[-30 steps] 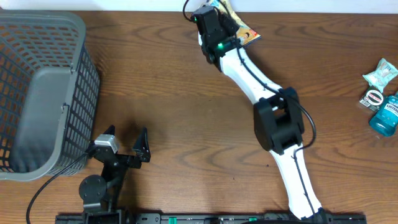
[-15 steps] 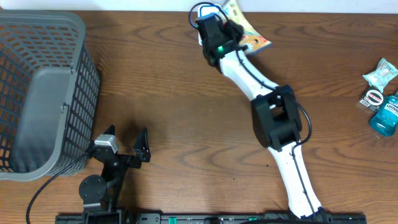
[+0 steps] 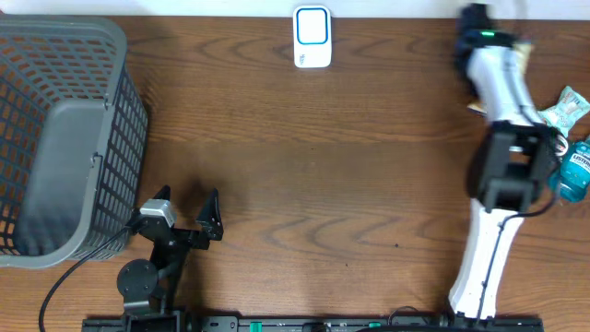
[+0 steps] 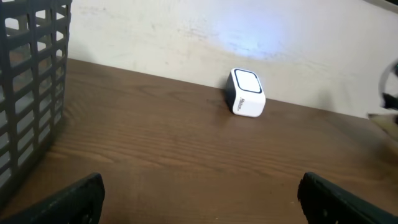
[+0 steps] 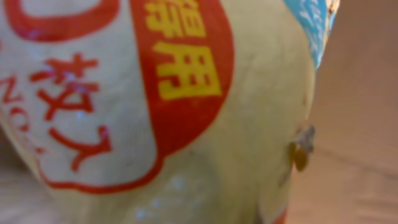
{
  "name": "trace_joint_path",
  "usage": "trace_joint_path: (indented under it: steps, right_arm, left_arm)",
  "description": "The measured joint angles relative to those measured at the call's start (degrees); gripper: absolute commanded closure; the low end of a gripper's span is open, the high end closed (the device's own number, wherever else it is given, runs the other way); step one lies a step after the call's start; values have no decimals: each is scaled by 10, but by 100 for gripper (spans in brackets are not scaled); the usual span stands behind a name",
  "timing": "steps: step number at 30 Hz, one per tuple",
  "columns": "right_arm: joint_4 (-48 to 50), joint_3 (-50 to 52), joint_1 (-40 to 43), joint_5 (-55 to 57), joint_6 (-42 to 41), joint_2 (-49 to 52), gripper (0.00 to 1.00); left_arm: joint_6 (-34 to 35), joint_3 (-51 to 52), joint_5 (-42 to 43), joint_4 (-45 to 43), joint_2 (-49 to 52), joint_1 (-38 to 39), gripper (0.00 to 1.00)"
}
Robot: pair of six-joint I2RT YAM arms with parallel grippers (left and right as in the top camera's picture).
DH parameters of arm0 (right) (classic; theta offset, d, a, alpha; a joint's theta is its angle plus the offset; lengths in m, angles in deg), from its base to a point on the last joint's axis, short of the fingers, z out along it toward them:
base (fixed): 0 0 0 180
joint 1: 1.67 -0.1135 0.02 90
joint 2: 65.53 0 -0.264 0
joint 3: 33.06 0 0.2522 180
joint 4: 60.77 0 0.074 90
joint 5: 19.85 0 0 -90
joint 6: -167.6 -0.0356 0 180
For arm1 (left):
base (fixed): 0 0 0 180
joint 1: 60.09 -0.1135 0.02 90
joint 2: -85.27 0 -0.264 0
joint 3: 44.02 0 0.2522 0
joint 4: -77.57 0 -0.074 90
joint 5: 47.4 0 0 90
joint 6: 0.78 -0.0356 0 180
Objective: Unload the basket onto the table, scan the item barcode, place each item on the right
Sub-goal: 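Carry the snack packet to the right table edge and release it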
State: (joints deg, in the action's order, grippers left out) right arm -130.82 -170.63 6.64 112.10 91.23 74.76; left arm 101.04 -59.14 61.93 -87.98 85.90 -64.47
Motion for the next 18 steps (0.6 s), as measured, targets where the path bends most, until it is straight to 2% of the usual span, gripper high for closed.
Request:
trace_joint_path:
  steps: [2,4,5,6,7,14,18]
  right_arm:
    - [-1,0,31,-44,-7,0,95]
    - [6,5,56,-81,-20,0,78]
    - [9,7,67,-97,-26,0,41]
    - [11,8,76,-109,-32,0,18]
    - [12,8,84,-119,-35,0,1]
    - [-5,10,107,-222,-86,-48,1]
    - [-14,13,96,-306,-115,-160,1]
  left_arm:
    - [0,0,0,0,0,0,2]
    - [0,0,0,0,0,0,2]
    - [0,0,0,0,0,0,2]
    - [0,0,0,0,0,0,2]
    - [0,0,0,0,0,0,2]
    - [0,0,0,0,0,0,2]
    - [0,0,0,0,0,0,2]
